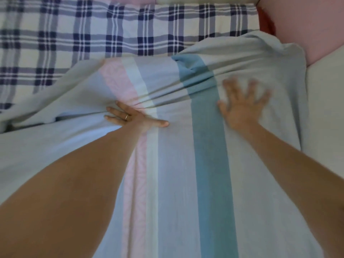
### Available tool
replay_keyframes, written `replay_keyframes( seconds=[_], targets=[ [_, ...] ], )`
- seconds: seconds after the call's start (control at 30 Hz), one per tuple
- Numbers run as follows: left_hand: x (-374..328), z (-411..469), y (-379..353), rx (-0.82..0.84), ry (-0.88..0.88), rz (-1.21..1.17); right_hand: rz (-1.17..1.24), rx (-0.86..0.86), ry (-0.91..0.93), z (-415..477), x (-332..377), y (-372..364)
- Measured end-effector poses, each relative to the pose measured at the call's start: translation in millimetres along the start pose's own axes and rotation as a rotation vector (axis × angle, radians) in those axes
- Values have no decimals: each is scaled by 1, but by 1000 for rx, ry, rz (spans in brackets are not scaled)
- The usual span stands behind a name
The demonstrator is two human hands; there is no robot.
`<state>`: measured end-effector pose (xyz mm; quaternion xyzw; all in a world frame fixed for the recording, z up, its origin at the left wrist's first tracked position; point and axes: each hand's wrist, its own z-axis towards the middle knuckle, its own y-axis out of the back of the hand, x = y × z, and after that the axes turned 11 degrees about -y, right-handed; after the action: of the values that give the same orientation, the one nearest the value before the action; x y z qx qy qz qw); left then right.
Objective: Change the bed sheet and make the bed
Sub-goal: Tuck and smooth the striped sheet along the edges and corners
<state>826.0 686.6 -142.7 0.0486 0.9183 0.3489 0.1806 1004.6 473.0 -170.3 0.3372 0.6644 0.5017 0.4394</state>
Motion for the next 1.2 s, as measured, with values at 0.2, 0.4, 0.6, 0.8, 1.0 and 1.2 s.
replay_keyframes(
  seconds=[0.2,0.4,0.6,0.8,1.0,1.2],
  targets=[
    [1,9,-4,4,12,-7,443,-96,-360,-38,91,-2],
    [8,18,-23,-136,-18,-85,435,-167,-358,-34,99,-29],
    [36,52,34,-1147,-651,63,415,-159,-362,-30,101,-34],
    [-17,92,98,-476,-365,-12,426,-156,-368,-29,99,-29],
    [26,32,36,-287,-1095,444,436,-161,-376,-29,100,-27],
    [1,49,66,-273,-770,40,432,-176,-377,-29,100,-28]
  ],
)
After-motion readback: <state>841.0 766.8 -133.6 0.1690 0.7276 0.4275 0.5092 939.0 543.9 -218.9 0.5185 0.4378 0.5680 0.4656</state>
